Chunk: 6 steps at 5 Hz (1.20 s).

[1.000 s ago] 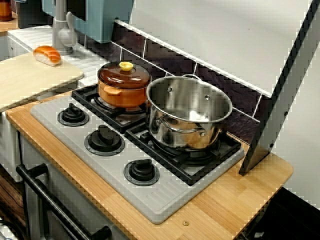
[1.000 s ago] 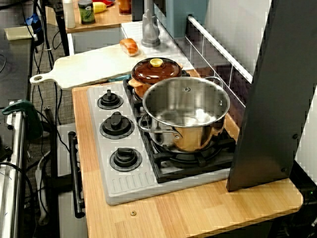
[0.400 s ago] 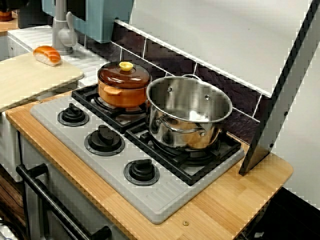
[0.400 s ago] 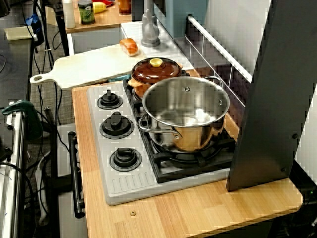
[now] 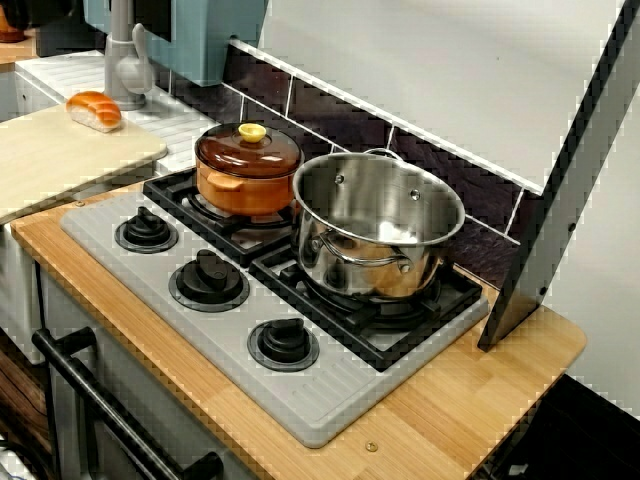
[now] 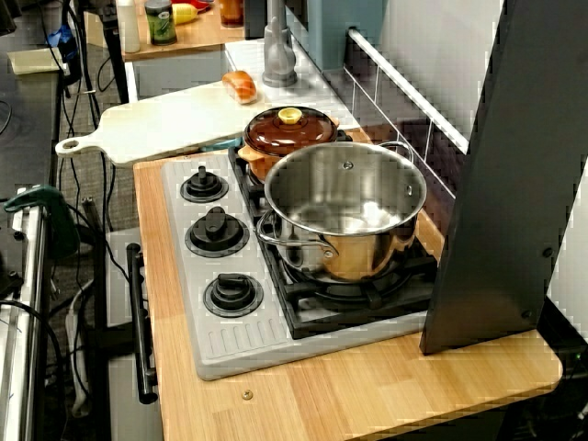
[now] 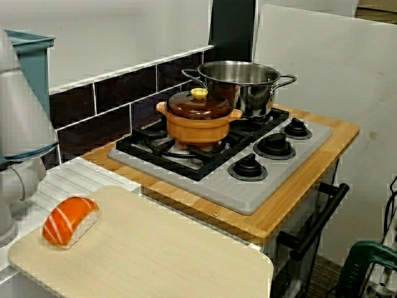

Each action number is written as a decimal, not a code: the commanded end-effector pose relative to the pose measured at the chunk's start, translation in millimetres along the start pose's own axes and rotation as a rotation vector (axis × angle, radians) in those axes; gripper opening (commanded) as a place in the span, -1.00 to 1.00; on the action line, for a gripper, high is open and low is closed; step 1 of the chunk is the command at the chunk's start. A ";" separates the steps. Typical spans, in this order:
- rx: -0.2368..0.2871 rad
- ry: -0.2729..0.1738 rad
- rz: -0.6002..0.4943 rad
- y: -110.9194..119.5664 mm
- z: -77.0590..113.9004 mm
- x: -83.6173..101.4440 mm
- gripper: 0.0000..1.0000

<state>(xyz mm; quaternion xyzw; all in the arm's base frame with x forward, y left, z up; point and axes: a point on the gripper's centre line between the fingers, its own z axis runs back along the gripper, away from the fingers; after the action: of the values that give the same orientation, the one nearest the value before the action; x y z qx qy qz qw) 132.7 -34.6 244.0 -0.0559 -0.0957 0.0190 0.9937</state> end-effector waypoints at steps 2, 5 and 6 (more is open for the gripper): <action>-0.004 -0.022 -0.004 -1.5 5.9 4.2 1.00; 0.024 -0.115 0.050 0.8 -12.6 30.2 1.00; 0.066 -0.109 0.053 5.9 -26.8 54.3 1.00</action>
<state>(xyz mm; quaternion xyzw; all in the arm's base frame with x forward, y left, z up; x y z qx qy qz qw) 188.1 -29.9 216.8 -0.0204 -0.1279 0.0469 0.9905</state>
